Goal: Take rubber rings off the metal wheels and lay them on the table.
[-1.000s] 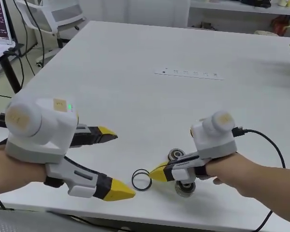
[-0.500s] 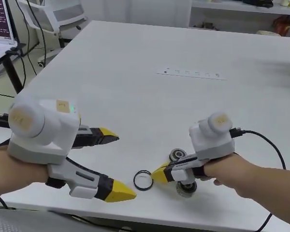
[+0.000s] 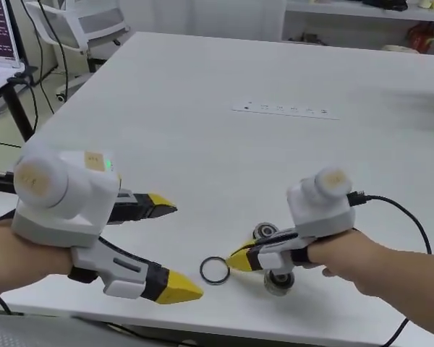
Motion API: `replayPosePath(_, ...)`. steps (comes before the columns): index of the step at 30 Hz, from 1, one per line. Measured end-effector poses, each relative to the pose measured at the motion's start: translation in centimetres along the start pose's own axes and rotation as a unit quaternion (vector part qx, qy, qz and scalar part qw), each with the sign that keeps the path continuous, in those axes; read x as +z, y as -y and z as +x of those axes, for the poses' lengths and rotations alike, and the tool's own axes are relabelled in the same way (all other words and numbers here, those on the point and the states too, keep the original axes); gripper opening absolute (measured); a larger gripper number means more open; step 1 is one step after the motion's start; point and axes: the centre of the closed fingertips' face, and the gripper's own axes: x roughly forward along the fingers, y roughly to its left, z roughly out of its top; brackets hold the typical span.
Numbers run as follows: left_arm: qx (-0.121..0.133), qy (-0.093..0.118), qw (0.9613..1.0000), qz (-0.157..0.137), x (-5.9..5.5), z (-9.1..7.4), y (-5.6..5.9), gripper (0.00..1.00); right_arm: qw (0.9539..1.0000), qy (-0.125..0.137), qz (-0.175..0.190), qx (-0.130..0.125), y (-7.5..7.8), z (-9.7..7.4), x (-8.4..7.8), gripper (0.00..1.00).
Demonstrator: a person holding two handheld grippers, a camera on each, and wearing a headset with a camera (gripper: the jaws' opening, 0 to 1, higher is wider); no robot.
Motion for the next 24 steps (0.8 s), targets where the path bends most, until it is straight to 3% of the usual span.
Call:
replayPosePath(10,-0.002,-0.003,1.0000,0.003,0.1,0.3,-0.2,0.80,0.9994,0.034,0.000,-0.006,0.2,-1.4,1.4,0.17)
replayPosePath(24,-0.006,-0.004,0.9999,0.012,1.1,0.9,-0.7,0.80,0.9962,0.087,-0.004,-0.010,-0.5,-3.8,3.5,0.24)
